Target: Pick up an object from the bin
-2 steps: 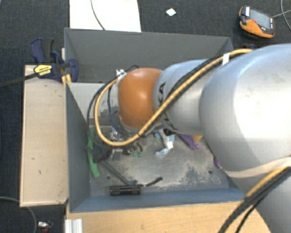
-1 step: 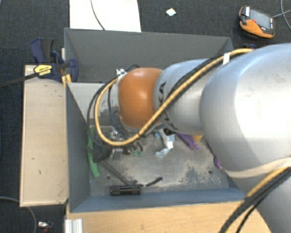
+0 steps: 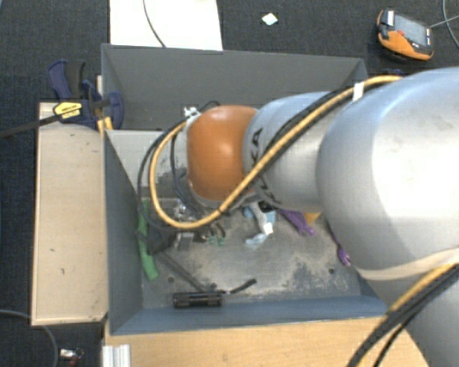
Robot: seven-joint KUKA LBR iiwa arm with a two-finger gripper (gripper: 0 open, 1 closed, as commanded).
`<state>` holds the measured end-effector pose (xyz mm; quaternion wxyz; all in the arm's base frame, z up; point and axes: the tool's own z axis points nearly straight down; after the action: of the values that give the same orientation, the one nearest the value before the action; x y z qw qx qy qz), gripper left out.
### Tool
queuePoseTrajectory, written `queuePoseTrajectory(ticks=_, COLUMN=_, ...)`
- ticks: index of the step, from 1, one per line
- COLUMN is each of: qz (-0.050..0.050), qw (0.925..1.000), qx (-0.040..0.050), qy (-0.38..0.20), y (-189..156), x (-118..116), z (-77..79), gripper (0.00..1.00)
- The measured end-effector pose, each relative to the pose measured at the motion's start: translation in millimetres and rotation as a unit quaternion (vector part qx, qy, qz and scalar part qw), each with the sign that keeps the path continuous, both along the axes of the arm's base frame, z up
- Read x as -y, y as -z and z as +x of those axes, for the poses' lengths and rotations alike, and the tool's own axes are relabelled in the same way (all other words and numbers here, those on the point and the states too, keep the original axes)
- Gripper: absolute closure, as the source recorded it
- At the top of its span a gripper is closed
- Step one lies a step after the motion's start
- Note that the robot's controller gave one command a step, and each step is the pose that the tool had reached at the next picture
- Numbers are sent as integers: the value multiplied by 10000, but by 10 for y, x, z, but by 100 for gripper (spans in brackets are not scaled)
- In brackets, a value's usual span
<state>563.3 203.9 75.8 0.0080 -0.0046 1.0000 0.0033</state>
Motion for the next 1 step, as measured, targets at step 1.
queuePoseTrajectory(ticks=1, qz=5, qw=10000, qx=6, qy=10, y=-69, x=0, z=2, gripper=100)
